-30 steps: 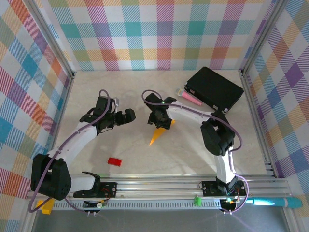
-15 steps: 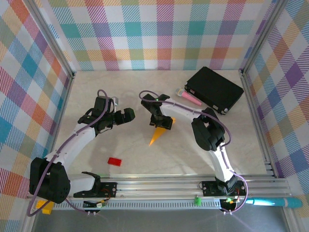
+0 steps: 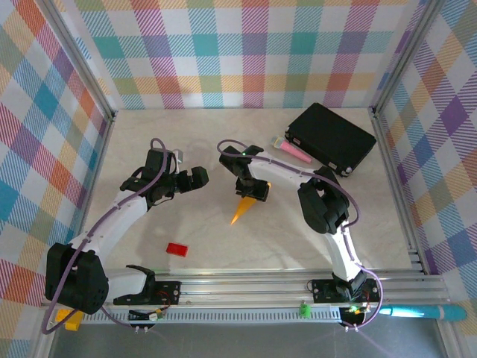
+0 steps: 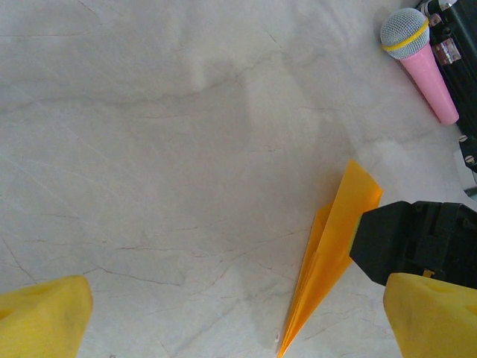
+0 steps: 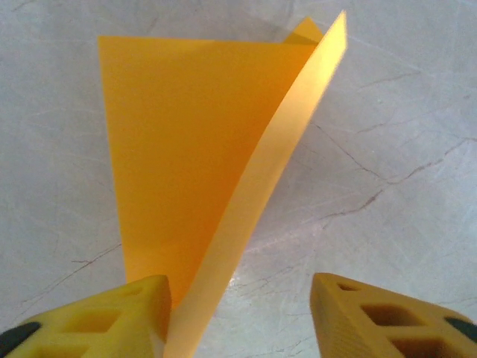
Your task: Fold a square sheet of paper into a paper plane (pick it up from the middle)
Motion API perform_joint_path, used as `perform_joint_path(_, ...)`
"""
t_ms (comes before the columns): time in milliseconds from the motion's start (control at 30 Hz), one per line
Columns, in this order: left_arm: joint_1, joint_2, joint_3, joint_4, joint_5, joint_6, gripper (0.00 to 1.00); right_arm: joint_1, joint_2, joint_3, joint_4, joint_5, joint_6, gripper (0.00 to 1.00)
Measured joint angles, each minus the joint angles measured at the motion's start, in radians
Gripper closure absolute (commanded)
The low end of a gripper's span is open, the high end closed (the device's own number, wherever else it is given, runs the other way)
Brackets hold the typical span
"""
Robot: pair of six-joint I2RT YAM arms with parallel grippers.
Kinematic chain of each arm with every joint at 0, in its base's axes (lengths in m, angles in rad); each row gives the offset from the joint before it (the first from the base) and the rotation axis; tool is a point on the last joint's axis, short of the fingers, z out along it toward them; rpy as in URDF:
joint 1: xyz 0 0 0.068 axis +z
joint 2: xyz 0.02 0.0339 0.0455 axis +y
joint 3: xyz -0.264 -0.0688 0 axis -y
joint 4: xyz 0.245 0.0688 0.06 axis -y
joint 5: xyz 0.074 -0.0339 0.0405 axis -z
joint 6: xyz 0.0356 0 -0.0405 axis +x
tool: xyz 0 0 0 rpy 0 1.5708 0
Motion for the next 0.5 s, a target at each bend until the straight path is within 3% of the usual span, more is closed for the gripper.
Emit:
perform_joint_path(367,0.0,0.0,-0.001,0.007,0.0,0.0,0.0,0.0,-0.015,-0.023,0.005,-0.001,0.023,0.61)
perform_joint_path(500,0.0,0.0,-0.002,0.007,0.0,0.0,0.0,0.0,-0.016,-0.035,0.014,0.0,0.029,0.7)
